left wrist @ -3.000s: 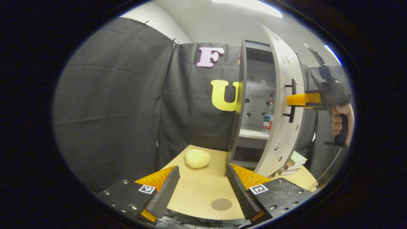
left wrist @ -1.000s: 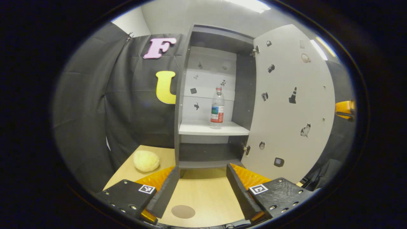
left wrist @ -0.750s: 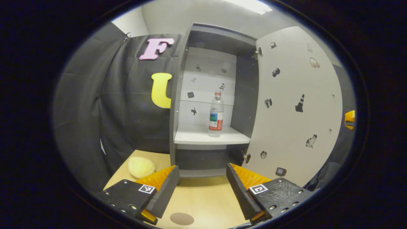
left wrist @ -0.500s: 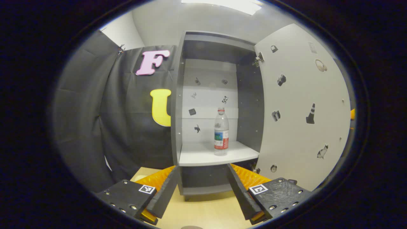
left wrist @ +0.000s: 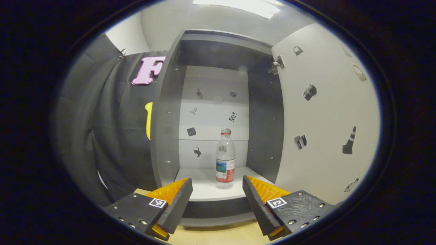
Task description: Open the cabinet door with the right hand, grasp the bottle in the cabinet with the left hand and place it on the coaster, then close the cabinet door with the right hand.
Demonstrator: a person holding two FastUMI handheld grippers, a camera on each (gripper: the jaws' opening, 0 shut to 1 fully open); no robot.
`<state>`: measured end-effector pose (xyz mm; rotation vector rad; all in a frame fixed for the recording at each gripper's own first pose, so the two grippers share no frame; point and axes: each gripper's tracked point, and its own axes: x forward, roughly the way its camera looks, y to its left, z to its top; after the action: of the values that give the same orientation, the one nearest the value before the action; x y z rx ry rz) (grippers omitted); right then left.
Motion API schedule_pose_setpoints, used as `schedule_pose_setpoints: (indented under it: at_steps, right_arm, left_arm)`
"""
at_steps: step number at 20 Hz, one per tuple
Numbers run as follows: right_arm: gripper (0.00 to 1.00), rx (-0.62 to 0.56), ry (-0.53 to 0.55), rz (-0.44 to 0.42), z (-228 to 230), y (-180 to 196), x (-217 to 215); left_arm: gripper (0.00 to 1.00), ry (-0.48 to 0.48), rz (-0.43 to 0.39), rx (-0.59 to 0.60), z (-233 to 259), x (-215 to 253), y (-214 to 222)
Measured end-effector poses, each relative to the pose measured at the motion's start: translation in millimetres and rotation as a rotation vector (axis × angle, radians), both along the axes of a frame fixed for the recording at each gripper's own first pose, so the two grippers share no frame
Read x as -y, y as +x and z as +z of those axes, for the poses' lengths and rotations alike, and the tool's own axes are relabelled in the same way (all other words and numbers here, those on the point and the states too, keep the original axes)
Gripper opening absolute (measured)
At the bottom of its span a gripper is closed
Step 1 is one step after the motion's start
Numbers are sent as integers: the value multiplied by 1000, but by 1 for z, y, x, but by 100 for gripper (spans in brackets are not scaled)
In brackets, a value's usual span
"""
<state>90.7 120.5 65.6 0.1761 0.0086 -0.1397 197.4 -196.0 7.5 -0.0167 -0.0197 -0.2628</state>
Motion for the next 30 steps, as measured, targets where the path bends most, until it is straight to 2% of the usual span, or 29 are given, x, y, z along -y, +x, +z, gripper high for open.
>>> schedule_pose_setpoints:
  at_steps: [4, 6, 8, 11, 12, 13, 14, 20, 25, 26, 29, 30]
  right_arm:
    - [96, 24, -42, 5, 1, 12, 4]
    - [96, 27, -74, 17, 1, 16, 5]
    - [96, 30, -117, -1, 0, 22, 13]
    - [97, 33, -165, -69, -1, 27, 30]
    - [98, 31, -163, -69, -2, 29, 31]
    - [92, 21, -153, -66, -6, 33, 29]
    - [100, 6, -144, -65, -9, 35, 28]
    - [98, -57, -151, -97, -26, 49, 41]
    - [98, -66, -124, -104, -30, 52, 50]
    - [98, -64, -121, -111, -29, 53, 52]
    - [98, -53, -119, -117, -28, 53, 54]
    - [98, -53, -119, -115, -28, 54, 53]
  left_arm:
    - [89, -30, -8, -25, -3, 17, 44]
    - [91, -54, -18, -39, -4, 26, 63]
    - [89, -67, -44, -48, -7, 36, 82]
    - [91, -18, -44, -45, -14, 42, 110]
    - [90, -3, -40, -42, -16, 43, 120]
    - [90, 9, -36, -43, -20, 44, 129]
    - [89, 13, -42, -43, -23, 48, 137]
    - [90, 82, -51, -19, -24, 63, 173]
    - [91, 36, -72, -36, -26, 74, 195]
    - [88, 22, -68, -40, -26, 73, 198]
    - [91, -1, -71, -60, -31, 70, 203]
    - [88, 1, -74, -66, -33, 70, 203]
